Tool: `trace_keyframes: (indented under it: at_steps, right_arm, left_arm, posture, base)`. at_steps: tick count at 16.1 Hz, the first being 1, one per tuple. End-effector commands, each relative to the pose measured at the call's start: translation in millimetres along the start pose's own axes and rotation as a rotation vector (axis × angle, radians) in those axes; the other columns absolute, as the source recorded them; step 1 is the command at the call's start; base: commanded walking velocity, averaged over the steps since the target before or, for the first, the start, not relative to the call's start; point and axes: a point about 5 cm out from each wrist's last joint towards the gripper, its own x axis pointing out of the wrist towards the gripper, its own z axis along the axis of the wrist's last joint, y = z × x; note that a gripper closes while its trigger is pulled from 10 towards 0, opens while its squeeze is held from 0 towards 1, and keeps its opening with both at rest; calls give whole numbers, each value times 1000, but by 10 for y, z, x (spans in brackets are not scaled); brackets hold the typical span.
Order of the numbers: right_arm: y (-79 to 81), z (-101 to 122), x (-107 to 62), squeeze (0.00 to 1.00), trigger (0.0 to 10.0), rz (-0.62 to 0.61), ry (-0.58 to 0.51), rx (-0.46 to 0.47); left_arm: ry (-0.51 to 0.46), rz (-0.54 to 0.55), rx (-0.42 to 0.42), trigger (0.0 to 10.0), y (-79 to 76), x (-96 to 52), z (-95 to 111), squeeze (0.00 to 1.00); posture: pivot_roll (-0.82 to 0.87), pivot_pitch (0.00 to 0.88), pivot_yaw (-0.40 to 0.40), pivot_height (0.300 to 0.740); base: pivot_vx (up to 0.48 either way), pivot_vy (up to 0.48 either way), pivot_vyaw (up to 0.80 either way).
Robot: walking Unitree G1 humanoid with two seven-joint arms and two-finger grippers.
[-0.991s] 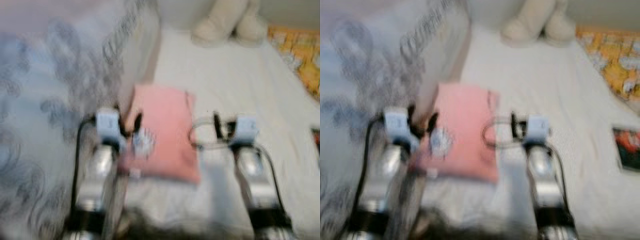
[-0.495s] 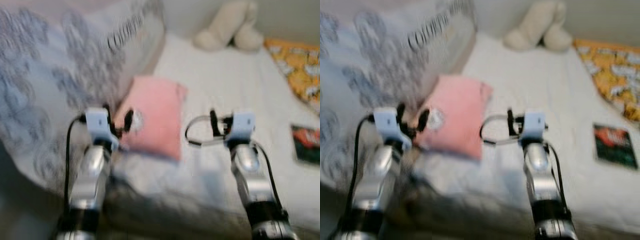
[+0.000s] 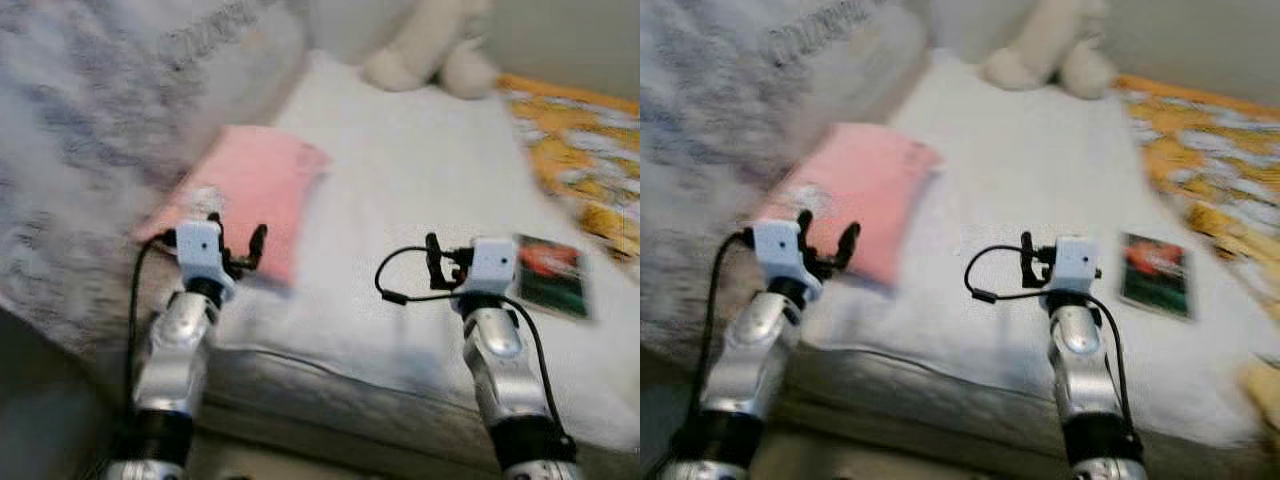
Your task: Clean up the room
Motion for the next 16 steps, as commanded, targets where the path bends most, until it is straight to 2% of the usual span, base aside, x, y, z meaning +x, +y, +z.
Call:
trace_keyframes:
  at_steps: [1, 4, 8, 9, 11, 12, 16]
  right_arm:
    - [-18, -13, 6, 0, 10000, -20, 5, -1]
    - [-52, 58, 36, 0, 10000, -43, -27, -19]
    - [-67, 119, 64, 0, 10000, -53, -56, -36]
    - [-48, 135, 85, 0, 10000, -43, -54, -70]
    - [-49, 124, 90, 0, 10000, -45, -51, -66]
    - [-55, 115, 85, 0, 10000, -53, -54, -40]
    - [34, 121, 108, 0, 10000, -17, -54, -49]
  left_arm:
    - [-12, -19, 0, 10000, -24, 35, 33, 0]
    - [-11, -39, -11, 10000, -68, 110, 37, 0]
    - [-9, -21, -2, 10000, -55, 195, 65, 0]
    - [-24, -37, 0, 10000, -77, 215, 96, 0]
    - [-26, -46, -7, 10000, -96, 231, 100, 0]
    - [-33, -32, -28, 10000, -94, 239, 105, 0]
    - [-33, -15, -33, 10000, -69, 246, 112, 0]
  posture:
    - [35, 0, -30, 740]
    - [4, 0, -20, 740]
    - [-22, 0, -3, 740]
    - [-24, 0, 0, 740]
    - [-22, 0, 2, 740]
    - [-18, 0, 3, 740]
    - [-1, 0, -3, 740]
  base:
    - [0, -465, -738]
    - [0, -394, -500]
    - [0, 0, 0]
    - [0, 0, 0]
    - [0, 0, -744]
    - [401, -255, -712]
    - [455, -65, 0]
